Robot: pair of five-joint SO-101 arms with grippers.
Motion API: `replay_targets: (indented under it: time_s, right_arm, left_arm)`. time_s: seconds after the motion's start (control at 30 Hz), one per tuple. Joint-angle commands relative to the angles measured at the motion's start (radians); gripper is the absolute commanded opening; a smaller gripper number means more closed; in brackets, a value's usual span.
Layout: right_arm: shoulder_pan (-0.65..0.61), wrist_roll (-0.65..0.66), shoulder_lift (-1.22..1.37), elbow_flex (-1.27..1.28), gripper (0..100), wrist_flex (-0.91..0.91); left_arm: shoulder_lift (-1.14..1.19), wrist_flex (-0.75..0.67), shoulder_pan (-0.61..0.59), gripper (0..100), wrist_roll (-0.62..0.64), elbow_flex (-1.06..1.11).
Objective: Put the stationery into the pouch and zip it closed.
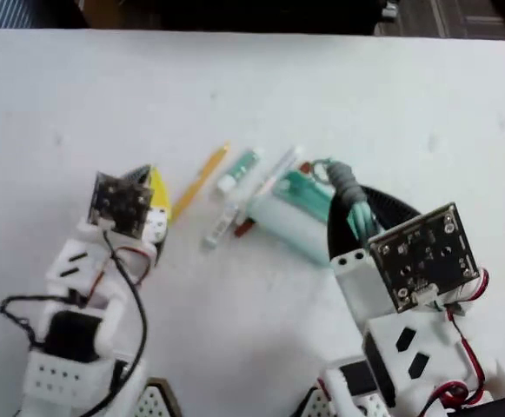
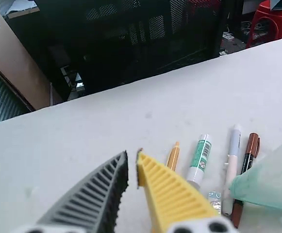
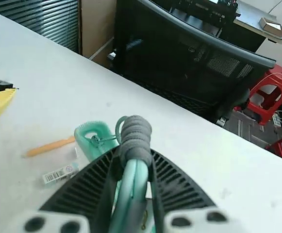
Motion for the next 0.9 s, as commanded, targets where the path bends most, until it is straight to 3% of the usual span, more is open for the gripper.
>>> replay_targets:
  time_s: [0.0,0.07,0.23,0.33,0.53,0.7,0.87]
  right_arm:
    - [-0.008,-0.006,-0.001,-0.078,1.7,0.067]
    - [-0.008,-0.005,-0.001,-0.127,1.7,0.104]
    - [-0.008,-0.005,-0.001,-0.176,1.7,0.163]
    - [-0.008,-0.005,-0.013,-0.175,1.6,0.166]
    - [-0.010,-0.005,-0.087,-0.172,1.6,0.166]
    - [-0.085,-0.009,-0.125,-0.091,1.6,0.166]
    - [-0.165,-0.005,-0.176,0.018,1.6,0.166]
  left_arm:
    - [-0.019,0.169,0.013,22,0.049,-0.172]
    - [-0.019,0.199,0.036,23,0.055,-0.195]
    - [-0.019,0.310,0.214,23,-0.166,-0.256]
    - [-0.015,0.298,0.245,23,-0.190,-0.299]
    - [-0.013,-0.058,0.243,19,-0.107,-0.169]
    - [-0.012,-0.402,0.378,13,-0.046,0.048]
    - [-0.010,-0.572,0.430,8,-0.038,0.141]
